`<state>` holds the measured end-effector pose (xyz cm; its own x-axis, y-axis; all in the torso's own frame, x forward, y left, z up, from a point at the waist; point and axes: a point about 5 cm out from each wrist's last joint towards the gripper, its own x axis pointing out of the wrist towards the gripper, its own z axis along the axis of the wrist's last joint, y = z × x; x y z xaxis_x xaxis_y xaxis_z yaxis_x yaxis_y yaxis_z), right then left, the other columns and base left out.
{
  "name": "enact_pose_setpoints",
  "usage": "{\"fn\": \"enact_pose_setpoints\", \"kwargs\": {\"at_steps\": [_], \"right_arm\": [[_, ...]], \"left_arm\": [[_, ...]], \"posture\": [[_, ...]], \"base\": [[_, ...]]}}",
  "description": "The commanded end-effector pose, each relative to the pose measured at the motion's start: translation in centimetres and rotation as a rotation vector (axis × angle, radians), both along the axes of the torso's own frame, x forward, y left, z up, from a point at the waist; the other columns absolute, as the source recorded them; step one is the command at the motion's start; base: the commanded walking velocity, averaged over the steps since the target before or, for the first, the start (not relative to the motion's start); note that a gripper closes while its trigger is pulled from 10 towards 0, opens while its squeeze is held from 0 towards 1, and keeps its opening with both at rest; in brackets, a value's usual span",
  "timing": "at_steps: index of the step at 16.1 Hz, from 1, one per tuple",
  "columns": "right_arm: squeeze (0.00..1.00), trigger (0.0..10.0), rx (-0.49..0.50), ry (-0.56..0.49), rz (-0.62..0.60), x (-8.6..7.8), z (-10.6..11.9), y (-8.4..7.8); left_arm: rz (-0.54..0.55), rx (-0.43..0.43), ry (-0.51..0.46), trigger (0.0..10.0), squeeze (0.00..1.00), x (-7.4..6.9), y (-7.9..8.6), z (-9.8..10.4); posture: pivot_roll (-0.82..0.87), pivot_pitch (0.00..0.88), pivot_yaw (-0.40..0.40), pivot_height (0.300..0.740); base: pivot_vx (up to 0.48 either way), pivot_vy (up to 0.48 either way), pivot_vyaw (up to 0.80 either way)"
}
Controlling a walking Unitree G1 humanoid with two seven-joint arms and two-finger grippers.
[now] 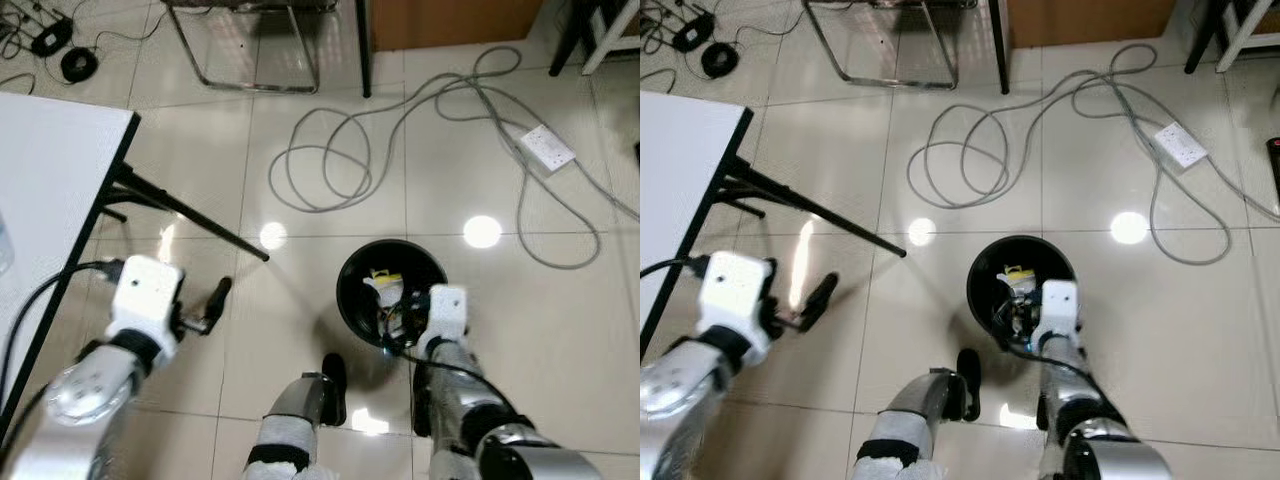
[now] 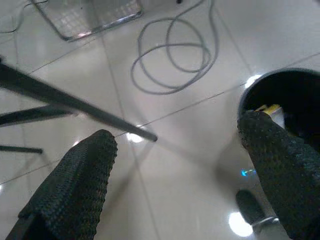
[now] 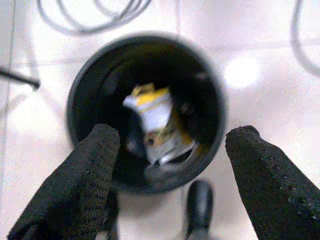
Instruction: Picking trash to rubbish bin
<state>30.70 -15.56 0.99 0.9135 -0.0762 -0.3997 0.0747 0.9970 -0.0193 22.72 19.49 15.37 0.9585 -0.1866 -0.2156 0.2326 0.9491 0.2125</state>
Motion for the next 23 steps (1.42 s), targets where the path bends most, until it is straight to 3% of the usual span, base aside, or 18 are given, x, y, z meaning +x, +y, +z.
{"fn": "enact_pose_setpoints", "kwargs": {"at_steps": [1,4,5,6,7,8,15,19,23], "right_arm": [[1.0,10.0,-0.033,-0.022,0.004,-0.3,-0.1,-0.3],[1.0,10.0,-0.052,-0.089,-0.021,0.3,1.0,-1.5],[1.0,10.0,-0.087,-0.154,-0.023,0.7,2.0,-2.2],[0.92,10.0,-0.125,-0.22,-0.021,1.1,3.0,-2.7],[0.51,10.0,-0.148,-0.286,-0.023,1.4,4.1,-3.2],[0.0,10.0,-0.156,-0.356,-0.035,1.6,5.4,-3.9],[0.0,10.0,-0.212,-0.663,-0.032,0.9,13.5,-5.9],[0.0,10.0,-0.213,-0.744,0.053,-0.2,17.3,-5.2],[0.0,10.0,-0.226,-0.776,0.162,-1.7,19.4,-3.3]], "left_arm": [[0.022,-0.01,0.017,10.0,0.0,0.2,-0.2,-1.0],[0.02,-0.037,0.004,10.0,0.0,1.0,-1.0,-1.3],[0.017,-0.056,-0.01,10.0,0.0,1.7,-1.4,-1.5],[0.014,-0.072,-0.024,10.0,0.0,2.3,-1.8,-1.6],[0.007,-0.086,-0.04,10.0,0.0,3.0,-2.4,-1.7],[-0.004,-0.109,-0.058,10.0,0.0,4.0,-3.1,-1.6],[0.006,-0.16,-0.15,10.0,0.0,7.3,-4.4,-1.2],[0.06,-0.121,-0.248,10.0,0.0,8.4,-4.0,-0.4],[0.15,-0.08,-0.317,10.0,0.0,8.9,-2.0,-0.8]], "posture": [[0.23,0.393,0.199,0.74],[0.18,0.364,0.176,0.74],[0.15,0.346,0.168,0.74],[0.13,0.331,0.165,0.74],[0.11,0.312,0.161,0.74],[0.06,0.284,0.156,0.74],[-0.06,0.219,0.154,0.74],[-0.1,0.188,0.146,0.74],[-0.14,0.157,0.131,0.74]], "base": [[0.0,0.0,0.0],[0.0,0.0,0.0],[0.0,0.0,0.0],[0.0,0.0,0.0],[0.0,0.0,0.0],[0.0,0.0,0.0],[0.0,0.0,0.0],[0.0,0.0,0.0],[0.0,0.0,0.0]]}}
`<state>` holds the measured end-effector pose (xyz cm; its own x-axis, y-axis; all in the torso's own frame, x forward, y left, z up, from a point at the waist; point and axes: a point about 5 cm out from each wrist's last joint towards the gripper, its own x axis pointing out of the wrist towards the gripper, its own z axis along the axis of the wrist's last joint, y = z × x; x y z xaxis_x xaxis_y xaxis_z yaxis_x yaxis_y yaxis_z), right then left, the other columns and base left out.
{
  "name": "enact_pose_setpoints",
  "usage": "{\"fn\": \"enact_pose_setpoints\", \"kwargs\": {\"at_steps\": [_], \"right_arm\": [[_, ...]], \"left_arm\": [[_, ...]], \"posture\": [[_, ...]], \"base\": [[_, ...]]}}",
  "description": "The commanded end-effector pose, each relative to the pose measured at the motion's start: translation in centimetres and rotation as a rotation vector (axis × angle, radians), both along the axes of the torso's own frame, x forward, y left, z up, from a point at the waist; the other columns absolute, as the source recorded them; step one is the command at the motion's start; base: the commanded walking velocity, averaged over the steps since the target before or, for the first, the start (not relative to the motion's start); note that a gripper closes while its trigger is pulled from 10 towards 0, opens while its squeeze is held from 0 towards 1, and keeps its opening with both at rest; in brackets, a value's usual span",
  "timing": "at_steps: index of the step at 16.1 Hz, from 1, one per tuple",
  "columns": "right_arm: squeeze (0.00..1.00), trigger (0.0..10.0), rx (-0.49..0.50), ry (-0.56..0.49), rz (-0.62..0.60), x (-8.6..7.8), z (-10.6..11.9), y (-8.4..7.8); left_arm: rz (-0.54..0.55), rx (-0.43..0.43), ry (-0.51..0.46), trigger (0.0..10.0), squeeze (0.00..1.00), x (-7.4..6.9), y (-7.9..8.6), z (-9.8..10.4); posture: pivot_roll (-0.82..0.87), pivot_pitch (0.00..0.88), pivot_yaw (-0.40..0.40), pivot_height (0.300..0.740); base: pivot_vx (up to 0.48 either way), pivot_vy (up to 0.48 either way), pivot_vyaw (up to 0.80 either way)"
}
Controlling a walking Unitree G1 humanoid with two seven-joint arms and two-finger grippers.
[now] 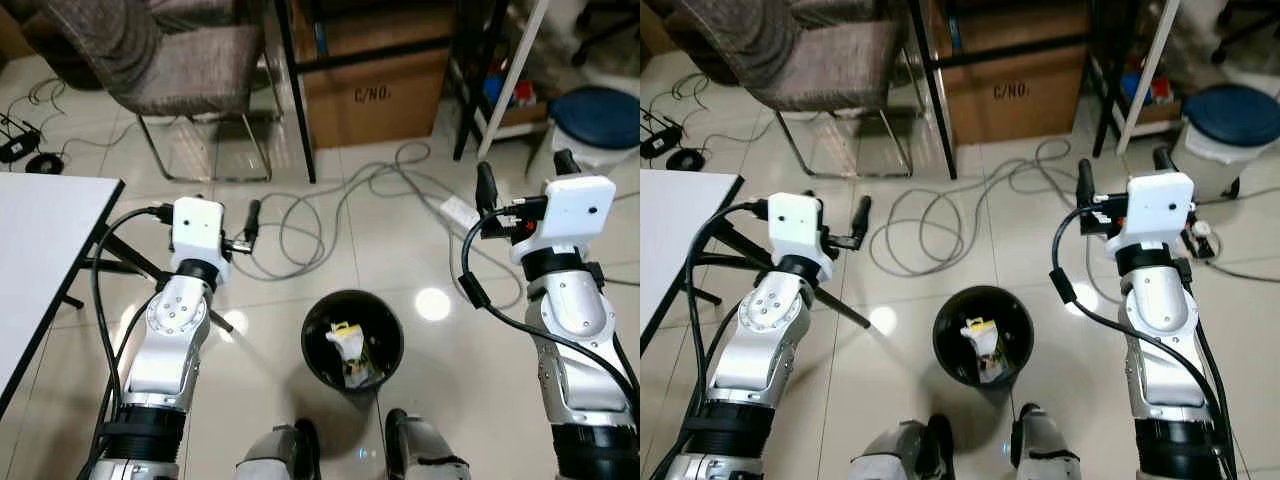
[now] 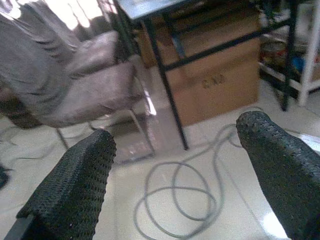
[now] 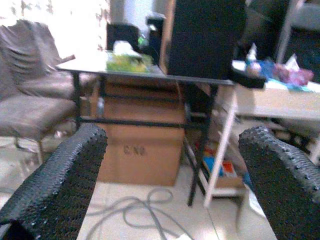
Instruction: Picking trash to rubbish bin
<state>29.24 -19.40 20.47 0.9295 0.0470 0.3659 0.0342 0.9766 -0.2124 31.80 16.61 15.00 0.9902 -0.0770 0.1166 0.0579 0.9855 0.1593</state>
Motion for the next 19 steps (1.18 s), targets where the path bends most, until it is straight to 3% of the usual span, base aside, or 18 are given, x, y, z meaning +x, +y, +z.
{"fn": "enact_pose_setpoints", "kwargs": {"at_steps": [1,4,8,12,16,19], "right_arm": [[0.0,10.0,-0.011,0.004,0.039,-0.4,0.3,1.0],[0.0,10.0,0.034,-0.009,0.05,-0.6,1.2,2.4],[0.0,10.0,0.098,0.033,0.016,-1.2,0.5,2.7],[0.0,10.0,0.114,0.081,-0.059,-2.6,-0.7,1.6],[0.0,10.0,0.134,0.165,-0.112,-4.5,-2.8,0.7],[0.0,10.0,0.133,0.184,-0.117,-4.5,-3.2,0.5]], "left_arm": [[0.061,0.021,0.011,10.0,0.0,-0.2,1.0,-0.5],[0.146,0.028,0.003,10.0,0.0,-0.3,2.2,-0.9],[0.206,0.035,-0.011,10.0,0.0,-0.6,4.0,-1.1],[0.199,-0.006,0.059,10.0,0.0,-1.3,4.3,-2.6],[0.223,-0.079,0.107,10.0,0.0,-3.2,4.9,-4.3],[0.167,-0.096,0.127,10.0,0.0,-3.5,4.6,-4.5]], "posture": [[-0.14,0.148,0.126,0.74],[-0.14,0.124,0.101,0.74],[-0.12,0.115,0.077,0.74],[-0.1,0.115,0.058,0.74],[-0.1,0.118,0.062,0.74],[-0.1,0.12,0.06,0.74]], "base": [[0.0,0.0,0.0],[0.0,0.0,0.0],[0.0,0.0,0.0],[0.0,0.0,0.0],[0.0,0.0,0.0],[0.0,0.0,0.0]]}}
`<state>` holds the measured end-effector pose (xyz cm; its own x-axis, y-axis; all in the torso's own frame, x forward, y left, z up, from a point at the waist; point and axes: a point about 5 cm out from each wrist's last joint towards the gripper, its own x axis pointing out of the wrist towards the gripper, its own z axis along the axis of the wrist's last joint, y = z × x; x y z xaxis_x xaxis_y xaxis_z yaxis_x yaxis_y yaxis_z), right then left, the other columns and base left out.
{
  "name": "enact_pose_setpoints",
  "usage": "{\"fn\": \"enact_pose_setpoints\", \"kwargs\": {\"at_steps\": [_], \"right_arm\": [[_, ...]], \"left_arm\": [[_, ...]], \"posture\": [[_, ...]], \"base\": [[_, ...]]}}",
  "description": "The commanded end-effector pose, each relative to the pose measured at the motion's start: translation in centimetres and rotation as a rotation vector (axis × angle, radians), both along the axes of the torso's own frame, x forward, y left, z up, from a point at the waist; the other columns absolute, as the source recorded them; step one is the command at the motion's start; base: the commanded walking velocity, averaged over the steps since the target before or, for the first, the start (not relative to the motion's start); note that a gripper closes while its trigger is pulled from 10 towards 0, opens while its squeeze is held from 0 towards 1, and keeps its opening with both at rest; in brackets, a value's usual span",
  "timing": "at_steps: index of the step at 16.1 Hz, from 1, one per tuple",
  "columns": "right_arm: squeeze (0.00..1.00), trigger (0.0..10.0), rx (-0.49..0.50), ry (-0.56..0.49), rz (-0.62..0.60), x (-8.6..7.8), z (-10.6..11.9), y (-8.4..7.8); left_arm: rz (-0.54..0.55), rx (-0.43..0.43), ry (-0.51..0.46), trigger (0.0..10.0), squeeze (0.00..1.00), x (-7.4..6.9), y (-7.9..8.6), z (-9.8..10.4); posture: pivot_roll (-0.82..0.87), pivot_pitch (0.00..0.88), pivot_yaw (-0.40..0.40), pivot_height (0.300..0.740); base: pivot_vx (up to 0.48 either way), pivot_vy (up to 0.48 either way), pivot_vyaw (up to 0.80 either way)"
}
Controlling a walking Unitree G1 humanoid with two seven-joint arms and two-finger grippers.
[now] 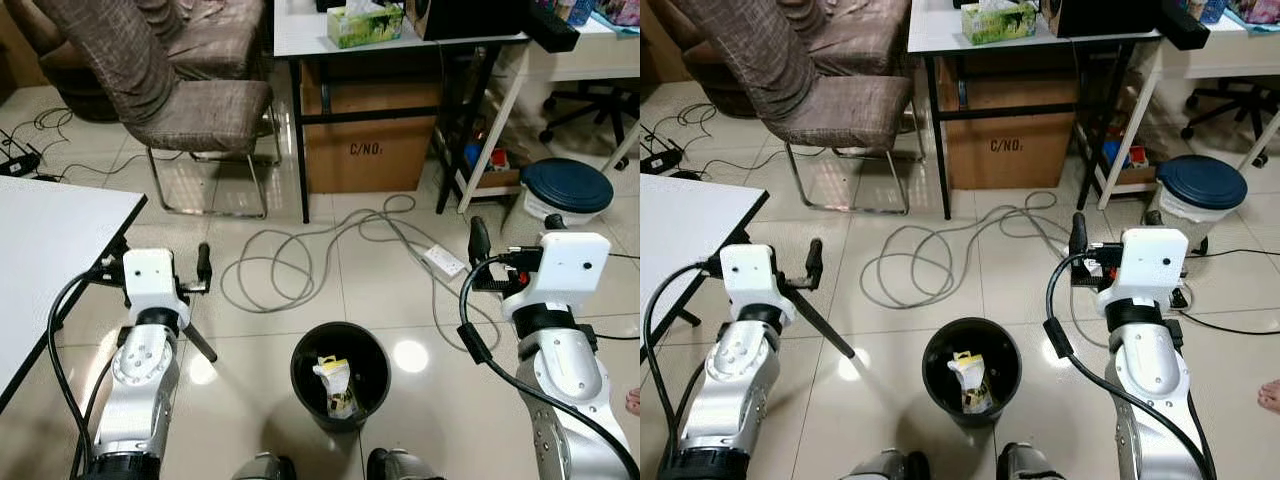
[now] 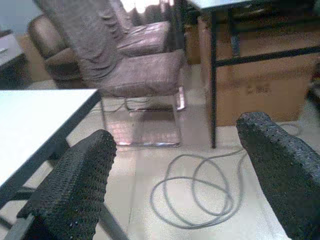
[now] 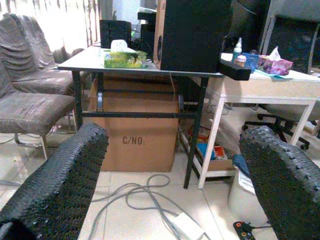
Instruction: Picking trash to rubbish bin
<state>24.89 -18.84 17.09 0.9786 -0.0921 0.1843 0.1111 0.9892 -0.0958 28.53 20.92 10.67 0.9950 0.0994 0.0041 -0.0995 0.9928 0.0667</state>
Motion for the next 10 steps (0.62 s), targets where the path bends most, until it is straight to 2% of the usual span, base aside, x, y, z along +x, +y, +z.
{"fn": "enact_pose_setpoints", "kwargs": {"at_steps": [1,2,6,8,10], "right_arm": [[0.0,10.0,-0.003,0.001,-0.006,0.0,0.2,-0.2],[0.0,10.0,-0.007,0.005,-0.005,0.0,0.2,-0.3],[0.0,10.0,-0.008,0.007,-0.005,0.0,0.3,-0.9],[0.0,10.0,-0.006,0.007,-0.001,0.2,0.4,-0.7],[0.0,10.0,-0.009,0.005,0.007,0.3,0.4,-0.5]], "left_arm": [[-0.028,-0.007,0.017,10.0,0.0,-0.3,0.0,-0.1],[-0.058,-0.014,0.025,10.0,0.0,-0.3,-0.2,-0.1],[-0.033,0.014,0.014,10.0,0.0,-0.4,1.6,0.6],[-0.036,0.017,0.015,10.0,0.0,-0.5,1.4,0.6],[-0.044,0.016,0.016,10.0,0.0,-0.5,1.0,0.7]], "posture": [[-0.09,0.118,0.06,0.74],[-0.09,0.115,0.057,0.74],[-0.08,0.121,0.053,0.74],[-0.08,0.124,0.054,0.74],[-0.08,0.124,0.055,0.74]], "base": [[0.0,0.0,0.0],[0.0,0.0,0.0],[0.0,0.0,0.0],[0.0,0.0,0.0],[0.0,0.0,0.61]]}}
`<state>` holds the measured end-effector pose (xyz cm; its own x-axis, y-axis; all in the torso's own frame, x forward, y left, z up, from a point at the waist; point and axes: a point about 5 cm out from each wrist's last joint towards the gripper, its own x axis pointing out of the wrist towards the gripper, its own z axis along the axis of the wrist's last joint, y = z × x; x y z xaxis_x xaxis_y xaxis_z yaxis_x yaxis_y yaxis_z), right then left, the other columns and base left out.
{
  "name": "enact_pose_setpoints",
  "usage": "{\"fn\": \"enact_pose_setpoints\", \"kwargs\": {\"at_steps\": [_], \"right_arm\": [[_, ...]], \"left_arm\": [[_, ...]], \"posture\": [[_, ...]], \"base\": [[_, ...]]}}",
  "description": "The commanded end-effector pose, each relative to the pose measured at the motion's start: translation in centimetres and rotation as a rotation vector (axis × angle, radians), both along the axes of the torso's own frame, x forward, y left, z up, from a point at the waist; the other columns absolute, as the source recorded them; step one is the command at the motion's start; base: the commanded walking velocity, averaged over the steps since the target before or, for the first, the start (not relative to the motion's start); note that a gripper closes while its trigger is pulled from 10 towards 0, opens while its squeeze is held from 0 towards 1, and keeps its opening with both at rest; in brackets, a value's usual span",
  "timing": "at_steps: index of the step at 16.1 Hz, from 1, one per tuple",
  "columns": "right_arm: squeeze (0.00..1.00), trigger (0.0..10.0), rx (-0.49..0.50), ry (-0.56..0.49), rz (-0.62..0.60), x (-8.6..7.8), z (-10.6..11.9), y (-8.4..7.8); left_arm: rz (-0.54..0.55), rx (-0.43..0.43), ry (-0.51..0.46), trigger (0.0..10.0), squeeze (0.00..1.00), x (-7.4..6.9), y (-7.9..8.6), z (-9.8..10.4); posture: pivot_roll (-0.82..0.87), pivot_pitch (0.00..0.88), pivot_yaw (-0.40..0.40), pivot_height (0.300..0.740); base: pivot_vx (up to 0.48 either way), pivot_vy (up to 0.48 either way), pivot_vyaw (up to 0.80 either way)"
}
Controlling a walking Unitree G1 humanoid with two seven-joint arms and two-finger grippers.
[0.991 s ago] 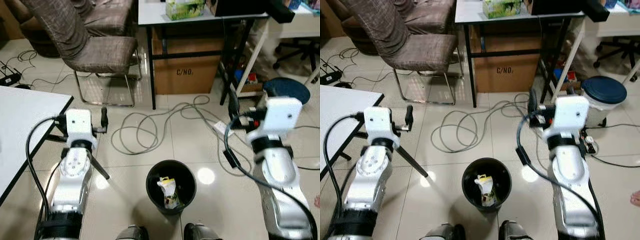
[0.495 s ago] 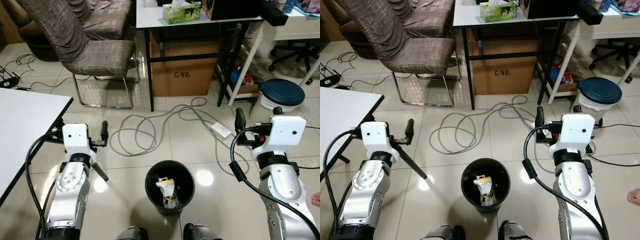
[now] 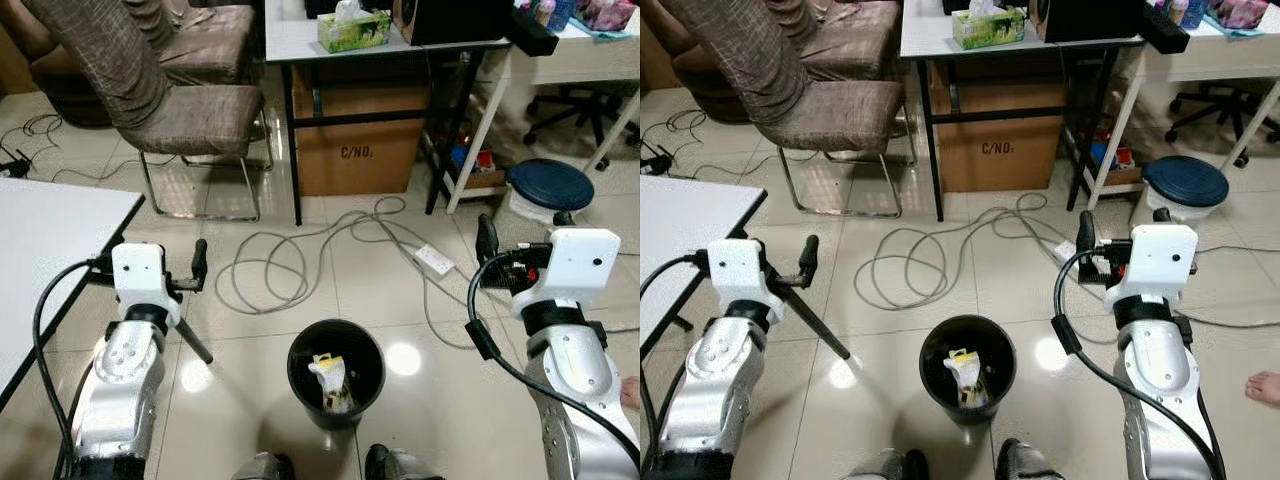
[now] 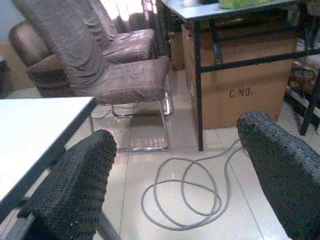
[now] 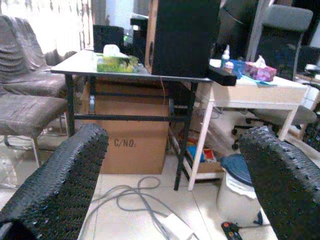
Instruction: Picking trash to rubbish bin
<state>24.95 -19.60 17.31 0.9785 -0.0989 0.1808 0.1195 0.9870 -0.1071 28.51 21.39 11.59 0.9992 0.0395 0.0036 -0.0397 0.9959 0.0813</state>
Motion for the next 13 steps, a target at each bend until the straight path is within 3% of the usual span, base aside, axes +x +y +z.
{"fn": "enact_pose_setpoints", "kwargs": {"at_steps": [1,6,9,10,13], "right_arm": [[0.0,10.0,-0.006,0.001,0.027,0.21,0.18,0.48],[0.0,10.0,-0.003,0.006,0.025,-0.01,0.09,0.41],[0.0,10.0,-0.007,0.009,0.021,-0.06,0.08,0.17],[0.0,10.0,-0.008,0.009,0.023,-0.05,0.11,0.14],[0.0,10.0,-0.013,0.01,0.028,-0.1,0.15,0.11]], "left_arm": [[0.002,-0.005,0.012,10.0,0.0,-0.37,0.19,-0.03],[-0.024,-0.014,0.023,10.0,0.0,-0.4,0.29,0.08],[-0.143,-0.048,0.067,10.0,0.0,-0.77,-0.32,-0.26],[-0.134,-0.012,0.063,10.0,0.0,-0.76,-0.08,-0.27],[-0.11,-0.014,0.05,10.0,0.0,-0.27,-0.27,-0.14]], "posture": [[-0.08,0.125,0.057,0.74],[-0.09,0.129,0.059,0.74],[-0.09,0.134,0.056,0.74],[-0.09,0.135,0.055,0.74],[-0.1,0.136,0.055,0.74]], "base": [[0.0,0.0,0.8],[0.0,0.0,0.8],[0.0,0.0,0.8],[0.0,0.0,0.8],[0.0,0.0,0.8]]}}
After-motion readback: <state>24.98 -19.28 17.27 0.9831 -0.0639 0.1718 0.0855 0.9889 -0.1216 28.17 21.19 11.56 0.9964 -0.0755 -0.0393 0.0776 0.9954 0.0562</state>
